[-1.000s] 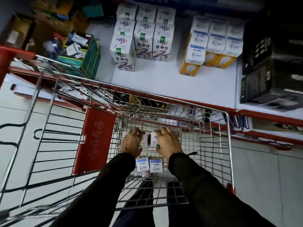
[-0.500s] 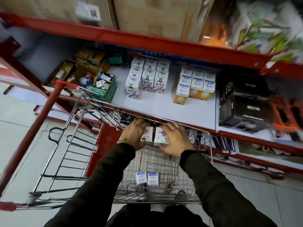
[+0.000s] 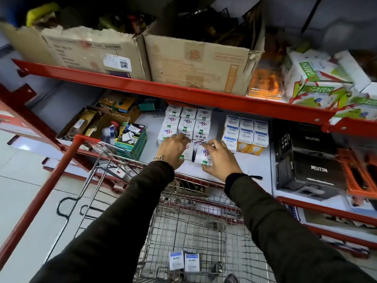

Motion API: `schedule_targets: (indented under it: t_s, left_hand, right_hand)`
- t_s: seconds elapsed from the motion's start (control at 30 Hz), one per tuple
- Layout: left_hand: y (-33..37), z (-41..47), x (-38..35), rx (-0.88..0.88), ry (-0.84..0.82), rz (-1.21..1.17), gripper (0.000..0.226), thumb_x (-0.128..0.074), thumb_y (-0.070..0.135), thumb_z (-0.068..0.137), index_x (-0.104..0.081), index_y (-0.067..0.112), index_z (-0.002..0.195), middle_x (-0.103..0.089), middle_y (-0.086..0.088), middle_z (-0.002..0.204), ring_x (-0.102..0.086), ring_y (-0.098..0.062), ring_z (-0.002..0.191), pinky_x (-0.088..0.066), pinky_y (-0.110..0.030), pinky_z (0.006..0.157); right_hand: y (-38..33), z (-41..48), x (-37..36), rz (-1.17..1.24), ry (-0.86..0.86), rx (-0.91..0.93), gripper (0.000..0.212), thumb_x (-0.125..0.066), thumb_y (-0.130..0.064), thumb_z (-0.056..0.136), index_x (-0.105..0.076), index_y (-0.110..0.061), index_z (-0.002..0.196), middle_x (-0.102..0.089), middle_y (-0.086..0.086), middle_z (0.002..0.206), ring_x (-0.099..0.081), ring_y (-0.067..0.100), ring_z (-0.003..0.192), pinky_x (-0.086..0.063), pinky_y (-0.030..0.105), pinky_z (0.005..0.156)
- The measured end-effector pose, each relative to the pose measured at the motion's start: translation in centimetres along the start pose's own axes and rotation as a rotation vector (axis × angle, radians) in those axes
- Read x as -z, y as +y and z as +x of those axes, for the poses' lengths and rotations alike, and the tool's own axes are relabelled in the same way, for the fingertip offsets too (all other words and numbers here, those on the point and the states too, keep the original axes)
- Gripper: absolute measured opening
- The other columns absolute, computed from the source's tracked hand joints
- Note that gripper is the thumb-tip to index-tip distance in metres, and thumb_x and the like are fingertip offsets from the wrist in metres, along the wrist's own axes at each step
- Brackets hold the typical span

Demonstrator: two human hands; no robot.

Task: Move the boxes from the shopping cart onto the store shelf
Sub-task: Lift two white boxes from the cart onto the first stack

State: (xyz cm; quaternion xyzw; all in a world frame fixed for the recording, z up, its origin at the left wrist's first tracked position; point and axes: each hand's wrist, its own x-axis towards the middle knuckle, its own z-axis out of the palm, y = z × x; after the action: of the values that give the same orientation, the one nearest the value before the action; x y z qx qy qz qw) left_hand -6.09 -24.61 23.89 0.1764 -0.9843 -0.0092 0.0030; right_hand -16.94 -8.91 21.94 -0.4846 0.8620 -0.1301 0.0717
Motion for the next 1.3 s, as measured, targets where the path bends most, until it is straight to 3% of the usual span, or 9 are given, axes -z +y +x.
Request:
schedule_targets:
  t_s: [0.27,0.43,0.57,0.67,0.77,0.9,1.03,1.17,1.3]
  left_hand:
    - [-1.5,5.2,-3.5,0.022,-0.065,0.073,0.056,-0.06,-0.001,0.083,-0.047,0.017,0.135,-0.054,-0.009,0.133,-0.067,-0.026,0.101,-0.05,-0.039,0.101]
    - [-2.1,6.0,-5.2,0.015,-0.063,0.008,0.063,-0.053,-0.007,0.085,-0.039,0.012,0.144,-0.044,-0.012,0.146,-0.056,-0.03,0.123,-0.035,-0.04,0.117]
    - [-2.1,5.5,-5.8,0.034,-0.037,-0.034,0.064,-0.05,-0.01,0.085,-0.036,0.011,0.144,-0.037,-0.013,0.143,-0.052,-0.038,0.121,-0.054,-0.042,0.098]
    - [-2.0,5.0,-6.0,0.053,-0.068,-0.055,0.064,-0.046,-0.008,0.088,-0.032,0.013,0.147,-0.035,-0.014,0.148,-0.041,-0.044,0.133,-0.047,-0.047,0.107]
    - [-1.8,3.9,-5.9,0.058,-0.036,-0.115,0.063,-0.048,-0.004,0.086,-0.035,0.013,0.146,-0.039,-0.011,0.149,-0.043,-0.039,0.134,-0.037,-0.045,0.116]
    - [-0.6,0.1,-5.8,0.065,0.096,-0.234,0.06,-0.059,0.005,0.083,-0.045,0.016,0.14,-0.05,-0.008,0.141,-0.05,-0.03,0.127,-0.045,-0.042,0.108]
    - [1.3,-5.3,-7.9,0.026,0.181,-0.269,0.051,-0.058,0.014,0.083,-0.052,0.021,0.133,-0.058,-0.005,0.131,-0.055,-0.026,0.116,-0.049,-0.041,0.094]
    - [2.5,-10.5,-12.2,0.022,0.041,-0.249,0.046,-0.055,0.022,0.083,-0.055,0.02,0.129,-0.059,-0.006,0.126,-0.057,-0.029,0.108,-0.049,-0.042,0.089]
    - [3.2,-14.8,-16.7,0.029,-0.255,-0.258,0.052,-0.063,0.029,0.085,-0.049,0.02,0.135,-0.051,-0.008,0.138,-0.053,-0.032,0.119,-0.047,-0.043,0.095]
  right_hand:
    - [0.5,6.1,-3.2,0.061,-0.048,-0.091,0.058,-0.068,-0.019,0.088,-0.045,-0.011,0.141,-0.044,0.011,0.142,-0.041,0.029,0.134,-0.041,0.038,0.108]
    - [0.5,6.9,-4.3,0.06,-0.026,-0.11,0.051,-0.063,-0.018,0.092,-0.047,-0.008,0.14,-0.044,0.012,0.145,-0.043,0.03,0.135,-0.041,0.038,0.109]
    - [0.5,6.2,-4.4,0.036,0.014,-0.108,0.053,-0.065,-0.018,0.091,-0.047,-0.008,0.14,-0.039,0.013,0.147,-0.037,0.03,0.138,-0.043,0.041,0.109]
    - [0.3,5.4,-4.4,0.028,0.03,-0.096,0.056,-0.067,-0.019,0.089,-0.048,-0.008,0.14,-0.04,0.013,0.145,-0.035,0.031,0.139,-0.042,0.04,0.11]
    - [0.1,4.0,-4.5,0.04,0.063,-0.083,0.056,-0.069,-0.019,0.087,-0.049,-0.008,0.138,-0.044,0.013,0.139,-0.044,0.032,0.131,-0.046,0.041,0.104]
    - [-0.3,1.1,-5.0,0.049,0.142,-0.079,0.054,-0.068,-0.02,0.085,-0.052,-0.01,0.136,-0.051,0.01,0.132,-0.049,0.031,0.124,-0.045,0.042,0.105]
    - [-1.0,-3.4,-7.1,0.058,0.155,-0.067,0.048,-0.064,-0.026,0.087,-0.054,-0.015,0.133,-0.054,0.006,0.126,-0.05,0.028,0.116,-0.046,0.041,0.099]
    - [-1.3,-8.6,-11.3,0.069,0.009,-0.076,0.051,-0.066,-0.032,0.088,-0.052,-0.019,0.135,-0.052,0.005,0.128,-0.049,0.026,0.119,-0.046,0.04,0.101]
    - [-1.5,-12.8,-16.1,0.081,-0.261,-0.096,0.061,-0.065,-0.04,0.089,-0.043,-0.022,0.143,-0.043,0.003,0.138,-0.042,0.025,0.128,-0.04,0.039,0.108]
